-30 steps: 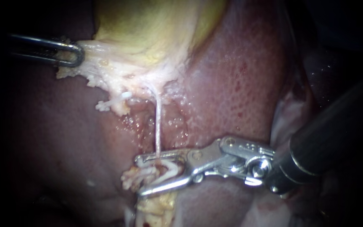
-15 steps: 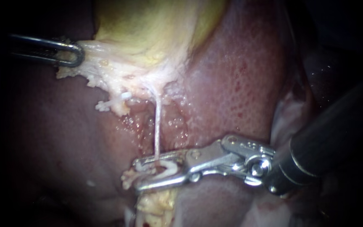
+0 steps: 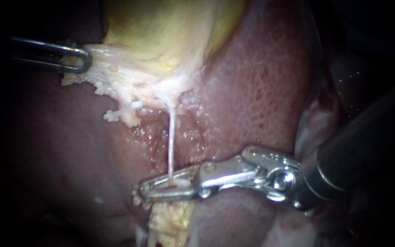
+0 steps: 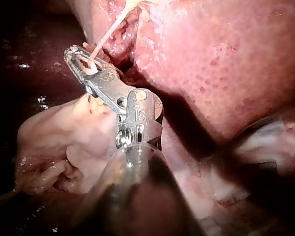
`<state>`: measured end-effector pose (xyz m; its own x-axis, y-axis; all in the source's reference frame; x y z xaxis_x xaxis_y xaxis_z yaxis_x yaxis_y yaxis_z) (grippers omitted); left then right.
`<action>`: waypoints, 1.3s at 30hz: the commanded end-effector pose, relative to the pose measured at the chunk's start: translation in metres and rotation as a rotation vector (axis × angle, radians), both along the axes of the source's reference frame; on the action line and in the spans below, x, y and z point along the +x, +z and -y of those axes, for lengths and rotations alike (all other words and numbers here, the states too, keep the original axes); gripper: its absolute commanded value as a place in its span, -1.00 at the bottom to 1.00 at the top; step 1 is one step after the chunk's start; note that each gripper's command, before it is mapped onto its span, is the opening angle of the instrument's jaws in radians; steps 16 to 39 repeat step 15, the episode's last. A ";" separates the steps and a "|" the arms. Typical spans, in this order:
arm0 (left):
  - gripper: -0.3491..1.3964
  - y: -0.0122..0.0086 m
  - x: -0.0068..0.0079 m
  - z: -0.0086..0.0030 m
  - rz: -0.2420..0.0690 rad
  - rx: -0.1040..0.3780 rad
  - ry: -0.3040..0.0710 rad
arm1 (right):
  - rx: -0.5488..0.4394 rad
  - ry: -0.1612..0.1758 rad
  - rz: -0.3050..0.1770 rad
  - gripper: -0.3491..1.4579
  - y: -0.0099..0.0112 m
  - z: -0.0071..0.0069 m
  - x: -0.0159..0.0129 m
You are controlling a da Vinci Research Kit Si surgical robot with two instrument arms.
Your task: Clipping first clip right tube
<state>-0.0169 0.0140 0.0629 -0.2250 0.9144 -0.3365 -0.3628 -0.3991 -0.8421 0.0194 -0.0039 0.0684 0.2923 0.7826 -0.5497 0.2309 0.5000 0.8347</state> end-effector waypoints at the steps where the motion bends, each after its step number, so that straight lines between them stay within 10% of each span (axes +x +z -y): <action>1: -1.00 0.0000 0.0000 0.0000 -0.001 0.000 -0.001 | -0.003 0.001 0.001 -1.00 0.0001 0.0000 0.0000; 39: -1.00 0.0000 -0.0001 0.0000 -0.001 0.000 -0.001 | -0.003 0.001 0.001 -1.00 0.0003 0.0000 0.0000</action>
